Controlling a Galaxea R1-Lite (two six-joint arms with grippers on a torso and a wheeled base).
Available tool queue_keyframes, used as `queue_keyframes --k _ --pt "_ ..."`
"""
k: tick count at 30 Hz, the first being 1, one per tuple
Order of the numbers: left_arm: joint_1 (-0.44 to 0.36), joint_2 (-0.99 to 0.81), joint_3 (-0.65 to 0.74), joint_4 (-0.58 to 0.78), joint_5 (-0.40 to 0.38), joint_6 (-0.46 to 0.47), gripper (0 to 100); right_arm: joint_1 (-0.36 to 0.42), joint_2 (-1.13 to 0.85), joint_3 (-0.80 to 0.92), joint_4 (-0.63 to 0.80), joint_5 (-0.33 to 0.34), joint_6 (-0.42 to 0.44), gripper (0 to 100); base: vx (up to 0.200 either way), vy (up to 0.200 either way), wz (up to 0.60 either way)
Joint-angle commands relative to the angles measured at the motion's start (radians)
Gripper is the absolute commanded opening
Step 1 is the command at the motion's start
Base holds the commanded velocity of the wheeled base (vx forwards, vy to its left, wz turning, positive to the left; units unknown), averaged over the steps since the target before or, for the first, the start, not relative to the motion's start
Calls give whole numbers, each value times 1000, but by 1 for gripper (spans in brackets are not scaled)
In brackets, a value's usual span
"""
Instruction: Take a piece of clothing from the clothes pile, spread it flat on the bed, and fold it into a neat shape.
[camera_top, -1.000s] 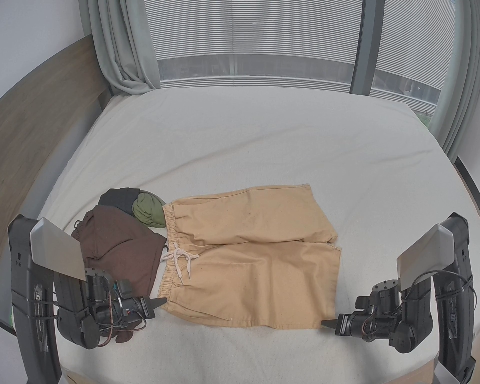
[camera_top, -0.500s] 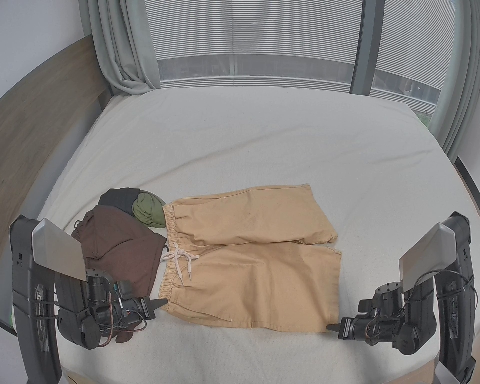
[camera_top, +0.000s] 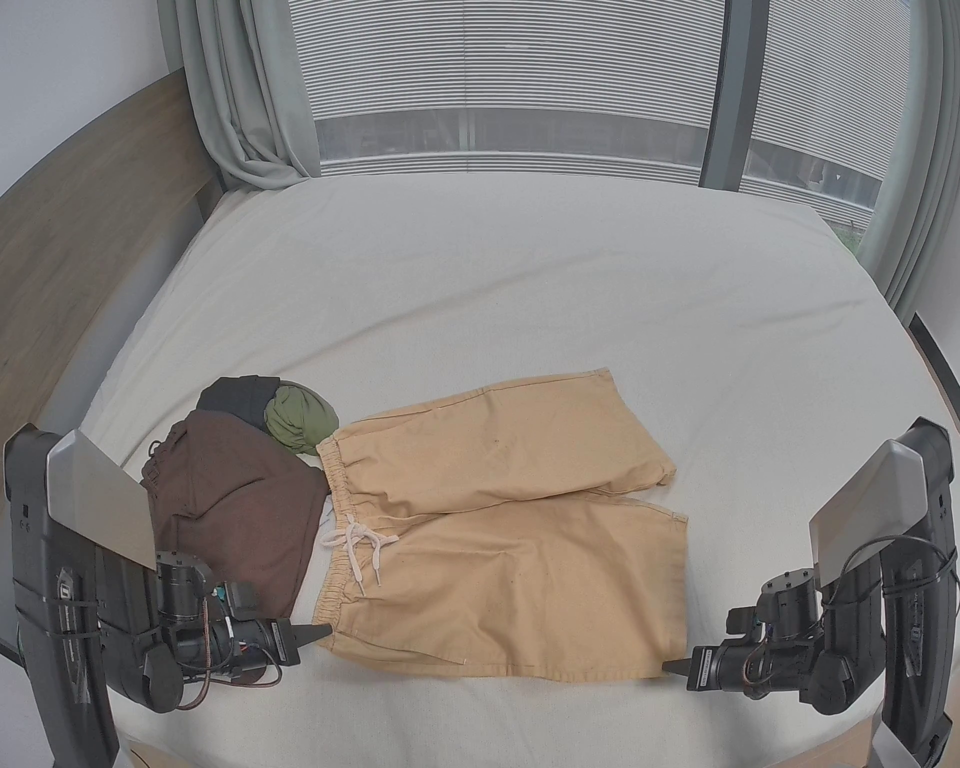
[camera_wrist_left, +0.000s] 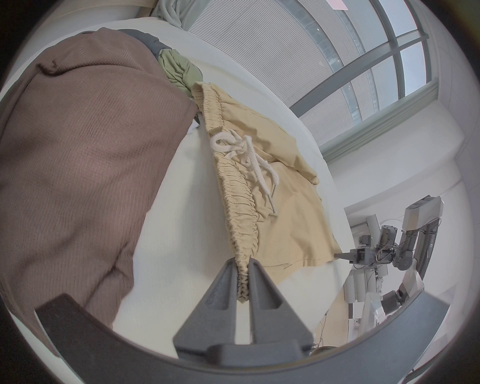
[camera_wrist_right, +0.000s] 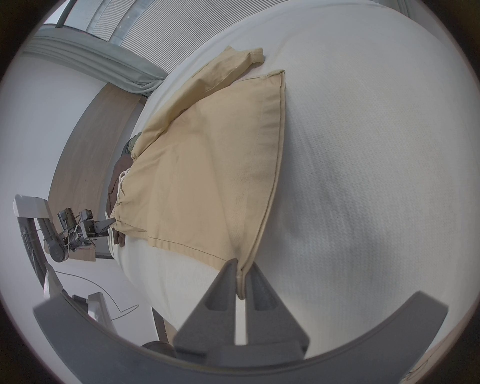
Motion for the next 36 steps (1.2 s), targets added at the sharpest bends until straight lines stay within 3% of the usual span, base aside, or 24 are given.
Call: queue_keyframes --k 1,11,12,36 --pt "7 -32 40 0 -10 3 0 -3 -30 40 -1 1 -15 0 0 0 0" --pt "8 -32 110 0 -12 39 0 0 -35 74 -1 1 -42 0 0 0 0" --pt "-7 -111 -25 -3 -1 -66 0 -46 -264 -5 -1 59 -33 0 0 0 0" --pt "-15 -112 -46 -3 24 -69 0 -66 -273 -28 -1 56 -32 0 0 0 0"
